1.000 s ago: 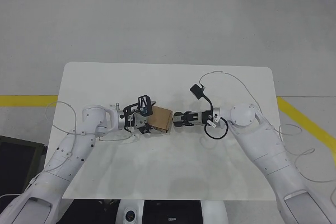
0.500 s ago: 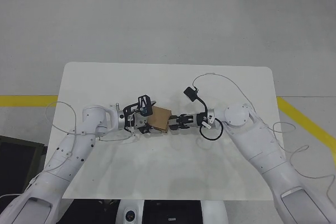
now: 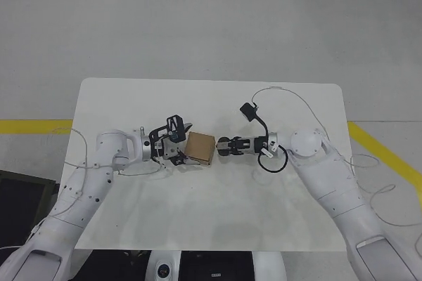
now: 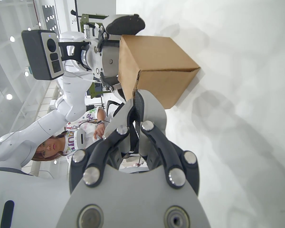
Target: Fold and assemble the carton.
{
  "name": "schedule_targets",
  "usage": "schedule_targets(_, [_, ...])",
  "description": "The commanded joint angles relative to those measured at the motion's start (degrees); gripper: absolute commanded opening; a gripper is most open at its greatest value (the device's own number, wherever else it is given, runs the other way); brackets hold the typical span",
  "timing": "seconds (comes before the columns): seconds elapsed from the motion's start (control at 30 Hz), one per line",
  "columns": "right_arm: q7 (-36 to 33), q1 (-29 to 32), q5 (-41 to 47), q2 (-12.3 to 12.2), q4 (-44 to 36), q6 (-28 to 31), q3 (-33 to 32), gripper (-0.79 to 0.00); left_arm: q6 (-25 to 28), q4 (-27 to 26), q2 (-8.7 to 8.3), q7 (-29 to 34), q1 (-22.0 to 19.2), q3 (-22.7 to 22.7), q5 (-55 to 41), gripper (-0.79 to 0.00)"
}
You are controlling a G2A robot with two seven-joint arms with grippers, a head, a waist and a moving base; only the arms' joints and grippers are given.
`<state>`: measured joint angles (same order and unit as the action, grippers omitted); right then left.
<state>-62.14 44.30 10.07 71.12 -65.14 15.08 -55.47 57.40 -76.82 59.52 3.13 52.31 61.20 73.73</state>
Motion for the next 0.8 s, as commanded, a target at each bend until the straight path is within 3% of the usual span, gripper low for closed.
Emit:
schedule_targets(0.0, [-0.03,0.45,0.82,-0.23,-0.11,2.8,-0.99,-0.785,0.6,-1.86,-0.61,0.85,1.12,2.03,-1.37,0.0])
schedule_targets(0.1, [0.51,0.62,1.74,-0.44,0.05,7.26,-2.22,-0.785,0.6,-4.33,-1.56,2.04,2.85,4.43,-5.48,0.0])
schedule_targets(0.13, [0.62,0.67,2.36,-0.48,0.22,8.87,-2.61,-0.723,0.6,-5.12,-1.91,2.68,3.31,5.13,-7.27,0.0])
schedule_targets(0.17, [0.61,0.81,3.63,-0.47,0.38,10.56,-2.95,-0.591,0.6,-5.83,-2.24,3.33,3.7,5.8,-9.26,0.0])
schedule_targets(0.2, [0.26,0.85,4.94,-0.47,0.75,12.26,-3.29,-0.523,0.6,-6.42,-2.56,4.21,3.96,6.39,-11.13,0.0])
schedule_targets(0.23, [-0.04,0.74,5.37,-0.5,1.17,13.33,-3.51,-0.191,0.6,-6.73,-2.76,4.86,4.06,6.74,-12.28,0.0])
schedule_targets(0.27, [-0.28,0.5,5.87,-0.54,1.9,15.01,-3.84,0.0,0.6,-6.94,-3.0,5.78,4.11,7.26,-13.87,0.0])
schedule_targets(0.53, [4.72,-2.82,7.75,-0.2,12.98,29.37,-5.91,0.0,-4.4,-5.18,-3.04,9.85,2.77,7.95,-18.78,0.0])
schedule_targets(0.77, [14.76,-6.48,-1.42,-0.36,17.74,38.9,-7.74,0.0,-7.64,-2.3,-3.07,11.52,-0.21,9.78,-23.03,0.0])
